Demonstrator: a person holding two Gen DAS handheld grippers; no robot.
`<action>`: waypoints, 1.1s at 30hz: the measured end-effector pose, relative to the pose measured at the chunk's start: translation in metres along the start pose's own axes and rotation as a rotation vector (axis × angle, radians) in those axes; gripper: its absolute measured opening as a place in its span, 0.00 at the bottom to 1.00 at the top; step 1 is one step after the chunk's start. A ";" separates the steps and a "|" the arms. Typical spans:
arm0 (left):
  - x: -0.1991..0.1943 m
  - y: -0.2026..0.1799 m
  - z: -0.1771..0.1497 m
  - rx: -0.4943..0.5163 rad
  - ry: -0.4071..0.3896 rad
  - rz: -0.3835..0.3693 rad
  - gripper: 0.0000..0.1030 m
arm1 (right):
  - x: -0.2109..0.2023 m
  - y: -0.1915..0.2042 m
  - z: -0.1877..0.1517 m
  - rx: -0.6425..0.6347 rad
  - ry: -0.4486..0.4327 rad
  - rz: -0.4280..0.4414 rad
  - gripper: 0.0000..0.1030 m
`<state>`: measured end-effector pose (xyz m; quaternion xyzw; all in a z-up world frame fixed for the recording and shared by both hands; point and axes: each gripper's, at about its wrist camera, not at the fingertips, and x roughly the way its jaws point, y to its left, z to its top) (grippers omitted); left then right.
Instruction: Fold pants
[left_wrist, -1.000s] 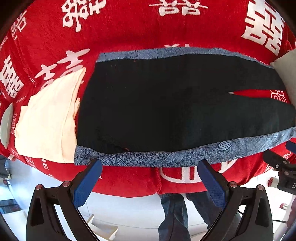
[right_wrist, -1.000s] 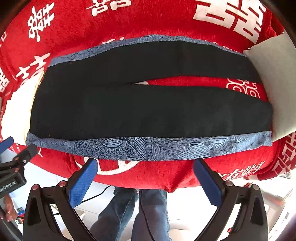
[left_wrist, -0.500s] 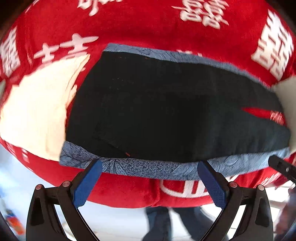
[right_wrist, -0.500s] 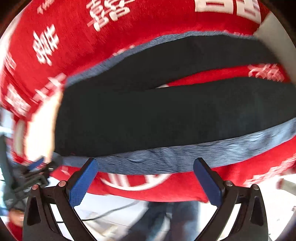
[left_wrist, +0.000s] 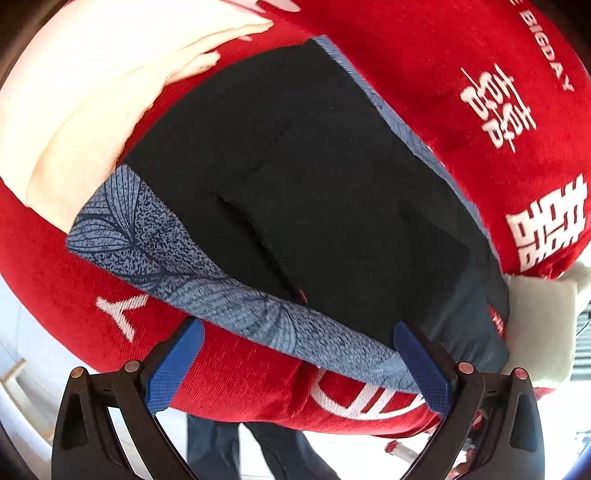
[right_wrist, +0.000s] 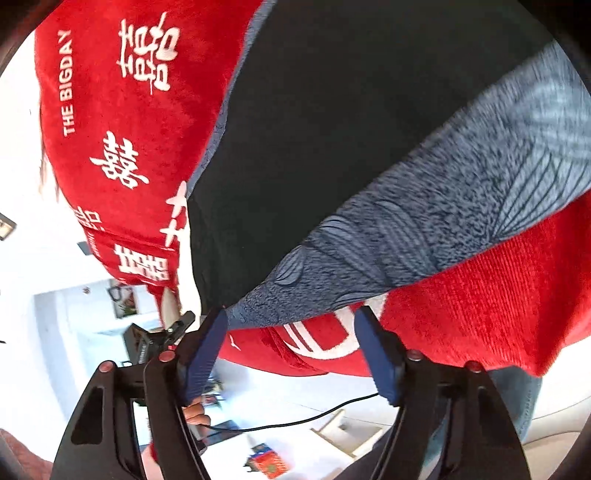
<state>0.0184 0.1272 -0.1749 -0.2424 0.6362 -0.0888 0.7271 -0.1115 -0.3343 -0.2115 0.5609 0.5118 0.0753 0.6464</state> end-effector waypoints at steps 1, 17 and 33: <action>0.002 0.002 0.001 -0.007 0.001 -0.010 1.00 | -0.001 -0.003 0.001 0.002 -0.003 0.010 0.71; 0.016 0.011 0.020 -0.048 -0.010 0.041 0.46 | 0.010 -0.037 0.009 0.182 -0.098 0.252 0.12; -0.050 -0.052 0.086 0.030 -0.125 -0.029 0.19 | -0.028 0.078 0.069 -0.055 -0.098 0.101 0.04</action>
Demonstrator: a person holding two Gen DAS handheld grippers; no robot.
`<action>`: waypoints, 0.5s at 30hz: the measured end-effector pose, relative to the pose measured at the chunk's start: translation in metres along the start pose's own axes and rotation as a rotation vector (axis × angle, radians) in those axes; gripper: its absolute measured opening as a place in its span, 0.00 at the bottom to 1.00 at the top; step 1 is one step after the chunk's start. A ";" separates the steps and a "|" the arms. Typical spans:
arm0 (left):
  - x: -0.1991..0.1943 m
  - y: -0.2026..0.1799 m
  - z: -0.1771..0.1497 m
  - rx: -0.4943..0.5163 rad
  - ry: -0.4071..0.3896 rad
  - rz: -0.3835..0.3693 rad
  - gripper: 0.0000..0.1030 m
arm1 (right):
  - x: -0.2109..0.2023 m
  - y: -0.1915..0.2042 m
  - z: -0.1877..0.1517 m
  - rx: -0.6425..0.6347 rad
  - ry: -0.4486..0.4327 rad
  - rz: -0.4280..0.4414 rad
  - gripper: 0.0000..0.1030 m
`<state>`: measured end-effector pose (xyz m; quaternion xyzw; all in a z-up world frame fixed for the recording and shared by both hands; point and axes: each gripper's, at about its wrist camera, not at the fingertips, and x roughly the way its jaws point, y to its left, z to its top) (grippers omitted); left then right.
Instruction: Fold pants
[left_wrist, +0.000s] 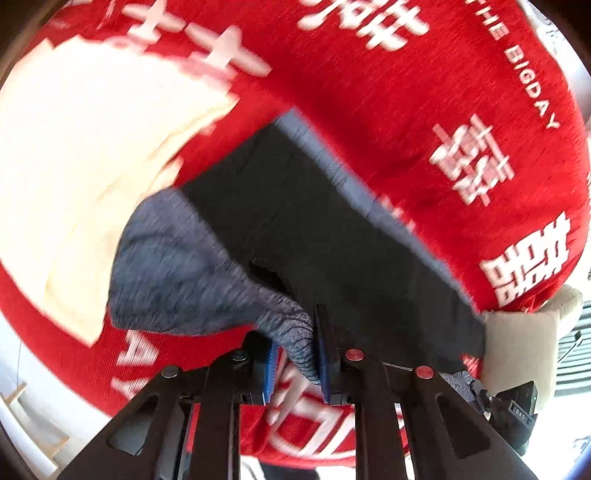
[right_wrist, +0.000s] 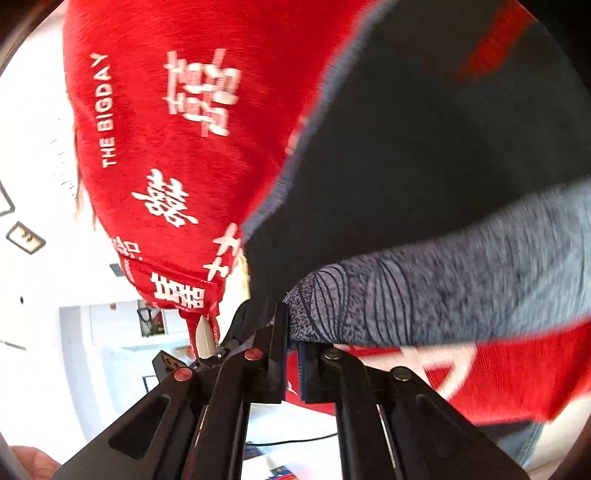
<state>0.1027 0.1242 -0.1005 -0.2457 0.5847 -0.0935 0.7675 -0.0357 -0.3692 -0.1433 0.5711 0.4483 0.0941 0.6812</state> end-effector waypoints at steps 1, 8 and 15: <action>0.000 -0.007 0.008 0.006 -0.012 -0.003 0.19 | 0.001 0.009 0.013 -0.018 0.005 0.004 0.04; 0.048 -0.065 0.097 0.075 -0.077 0.045 0.19 | 0.041 0.052 0.127 -0.117 0.058 -0.057 0.04; 0.144 -0.073 0.151 0.091 -0.062 0.193 0.19 | 0.113 0.034 0.214 -0.127 0.139 -0.179 0.04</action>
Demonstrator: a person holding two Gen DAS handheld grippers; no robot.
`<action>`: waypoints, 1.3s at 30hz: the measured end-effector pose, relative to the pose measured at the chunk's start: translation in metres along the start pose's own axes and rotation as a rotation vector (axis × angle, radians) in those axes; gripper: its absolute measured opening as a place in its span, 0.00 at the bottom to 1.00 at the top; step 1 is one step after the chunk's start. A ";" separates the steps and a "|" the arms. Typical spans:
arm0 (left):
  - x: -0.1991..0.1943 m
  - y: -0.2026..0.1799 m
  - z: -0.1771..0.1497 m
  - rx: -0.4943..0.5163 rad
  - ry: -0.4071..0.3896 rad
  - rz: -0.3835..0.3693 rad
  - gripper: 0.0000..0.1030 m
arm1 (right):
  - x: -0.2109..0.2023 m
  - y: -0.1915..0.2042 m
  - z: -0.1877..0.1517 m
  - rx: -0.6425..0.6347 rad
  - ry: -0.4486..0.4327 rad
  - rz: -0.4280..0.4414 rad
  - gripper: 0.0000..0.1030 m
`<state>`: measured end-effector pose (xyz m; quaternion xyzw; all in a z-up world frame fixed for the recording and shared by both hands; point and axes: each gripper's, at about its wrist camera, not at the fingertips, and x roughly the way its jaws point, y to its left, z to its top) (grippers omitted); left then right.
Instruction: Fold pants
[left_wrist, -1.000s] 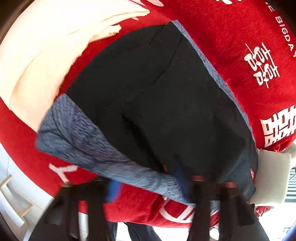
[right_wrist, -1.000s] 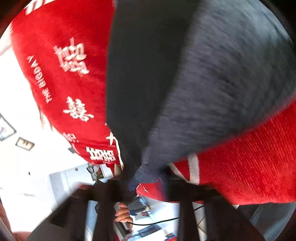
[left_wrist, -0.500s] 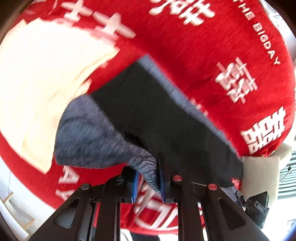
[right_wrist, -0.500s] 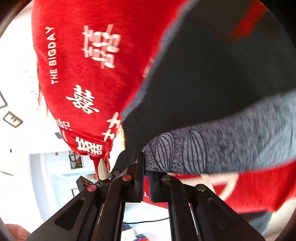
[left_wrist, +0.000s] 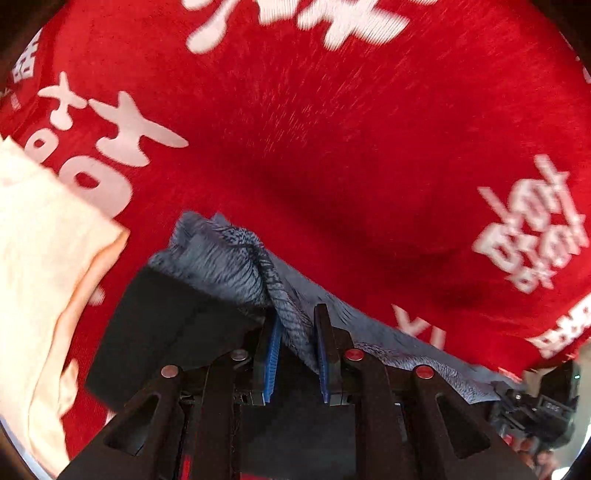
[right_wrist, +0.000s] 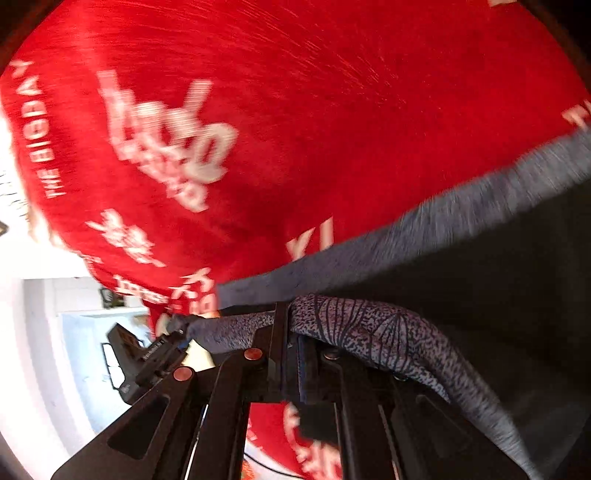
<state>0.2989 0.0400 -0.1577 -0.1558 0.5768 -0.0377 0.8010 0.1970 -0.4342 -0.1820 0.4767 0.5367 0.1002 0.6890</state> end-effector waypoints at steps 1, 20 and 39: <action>0.013 -0.002 0.005 0.003 0.006 0.019 0.19 | 0.008 -0.003 0.007 -0.005 0.012 -0.020 0.04; 0.034 -0.071 -0.046 0.266 0.062 0.191 0.75 | 0.034 0.049 -0.004 -0.383 0.117 -0.300 0.33; 0.046 -0.100 -0.036 0.277 0.036 0.277 0.75 | 0.065 0.055 0.007 -0.448 0.064 -0.405 0.46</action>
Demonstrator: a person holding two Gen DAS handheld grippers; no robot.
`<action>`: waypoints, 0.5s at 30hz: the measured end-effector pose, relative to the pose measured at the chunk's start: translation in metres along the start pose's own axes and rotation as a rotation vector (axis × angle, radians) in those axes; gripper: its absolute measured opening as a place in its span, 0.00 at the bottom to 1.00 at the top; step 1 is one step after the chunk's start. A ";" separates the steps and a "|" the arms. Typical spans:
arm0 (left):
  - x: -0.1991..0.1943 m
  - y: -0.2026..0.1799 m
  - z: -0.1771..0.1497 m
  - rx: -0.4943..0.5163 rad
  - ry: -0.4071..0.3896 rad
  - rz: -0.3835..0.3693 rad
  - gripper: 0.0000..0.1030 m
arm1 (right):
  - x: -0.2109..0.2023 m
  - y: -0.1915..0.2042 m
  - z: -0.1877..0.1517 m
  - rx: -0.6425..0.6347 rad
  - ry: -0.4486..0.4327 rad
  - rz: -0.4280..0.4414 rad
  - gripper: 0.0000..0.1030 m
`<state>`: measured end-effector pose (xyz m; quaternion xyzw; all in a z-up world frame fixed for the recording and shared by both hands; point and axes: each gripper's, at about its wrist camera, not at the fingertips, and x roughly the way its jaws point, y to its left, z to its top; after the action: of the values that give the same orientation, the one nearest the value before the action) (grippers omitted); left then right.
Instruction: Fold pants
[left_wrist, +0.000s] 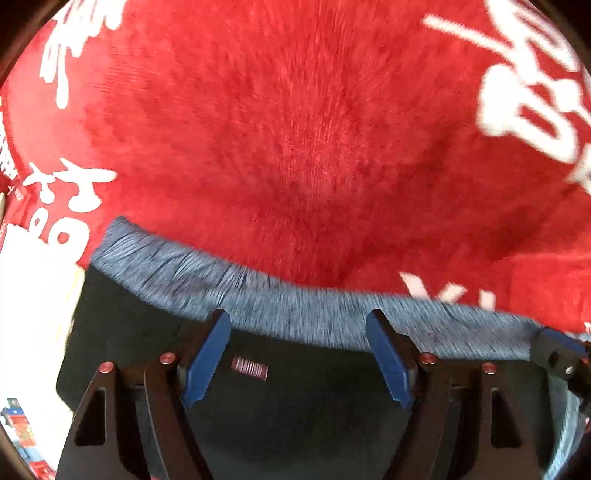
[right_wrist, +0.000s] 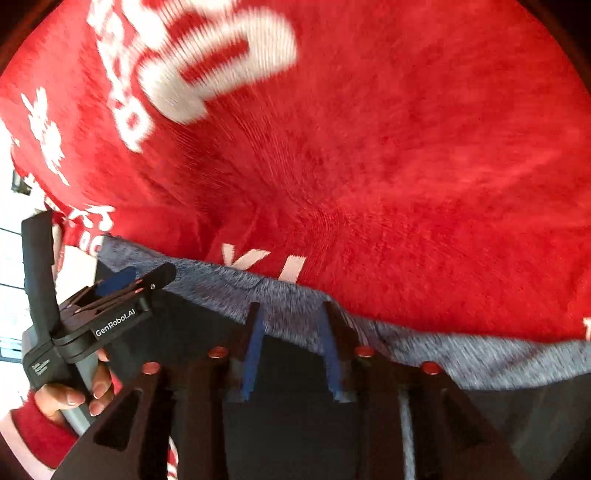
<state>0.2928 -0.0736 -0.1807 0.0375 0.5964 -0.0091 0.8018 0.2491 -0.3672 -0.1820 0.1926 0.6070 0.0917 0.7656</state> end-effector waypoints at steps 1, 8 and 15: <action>-0.008 -0.001 -0.005 0.001 0.001 -0.008 0.75 | -0.012 -0.002 -0.008 0.010 -0.019 0.006 0.54; -0.052 -0.022 -0.075 0.072 0.060 -0.062 0.75 | -0.060 -0.023 -0.074 0.068 -0.024 0.005 0.57; -0.077 -0.066 -0.142 0.204 0.134 -0.140 0.75 | -0.104 -0.042 -0.163 0.108 -0.029 -0.072 0.59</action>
<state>0.1314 -0.1316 -0.1508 0.0774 0.6459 -0.1232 0.7494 0.0626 -0.4140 -0.1367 0.2130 0.6065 0.0281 0.7655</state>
